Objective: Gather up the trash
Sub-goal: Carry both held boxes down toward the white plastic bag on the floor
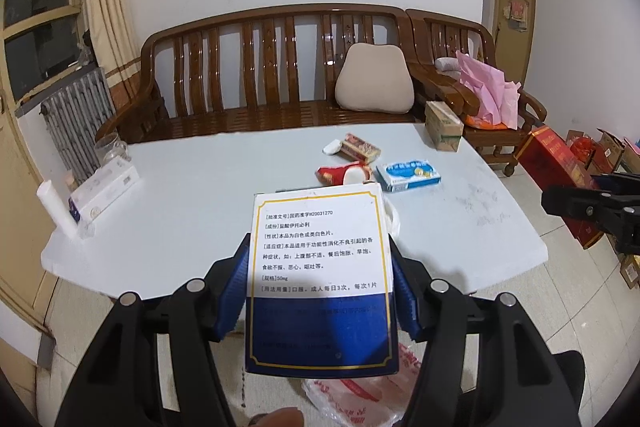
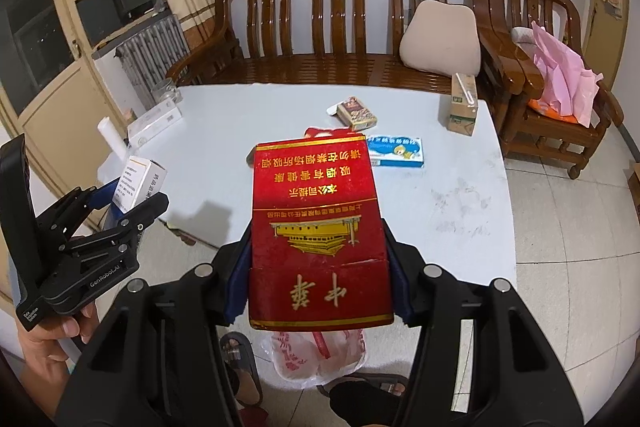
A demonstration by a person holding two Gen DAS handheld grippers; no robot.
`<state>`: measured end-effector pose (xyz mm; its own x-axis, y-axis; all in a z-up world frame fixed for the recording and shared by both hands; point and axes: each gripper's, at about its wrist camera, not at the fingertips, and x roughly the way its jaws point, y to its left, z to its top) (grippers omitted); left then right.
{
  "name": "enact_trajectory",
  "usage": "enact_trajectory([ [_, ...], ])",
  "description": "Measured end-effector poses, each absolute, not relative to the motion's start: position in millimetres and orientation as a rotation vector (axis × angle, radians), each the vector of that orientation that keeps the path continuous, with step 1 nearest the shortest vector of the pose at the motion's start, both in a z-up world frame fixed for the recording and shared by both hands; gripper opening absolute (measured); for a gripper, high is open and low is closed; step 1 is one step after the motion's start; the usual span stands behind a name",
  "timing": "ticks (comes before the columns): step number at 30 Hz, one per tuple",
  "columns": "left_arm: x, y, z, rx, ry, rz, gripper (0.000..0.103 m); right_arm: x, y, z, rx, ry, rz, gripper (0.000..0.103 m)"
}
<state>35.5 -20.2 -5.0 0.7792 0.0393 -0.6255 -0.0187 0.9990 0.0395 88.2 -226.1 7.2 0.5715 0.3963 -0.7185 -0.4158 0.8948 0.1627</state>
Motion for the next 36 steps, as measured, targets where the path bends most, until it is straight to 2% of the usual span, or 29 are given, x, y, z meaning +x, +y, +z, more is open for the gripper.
enact_trajectory([
  [9, 1.0, -25.7, -40.3, 0.02, 0.731, 0.021, 0.059, 56.1, -213.8, -15.4, -0.046, 0.833, 0.497, 0.054],
  [18, -12.8, -33.9, -105.1, 0.011, 0.855, -0.016, 0.059, 37.5, -198.7, -58.1, -0.076, 0.874, 0.509, 0.054],
  [36, 4.8, -48.3, -283.6, -0.008, 1.158, -0.043, 0.059, 37.8, -186.1, -217.1, -0.094, 1.124, 0.472, 0.054],
])
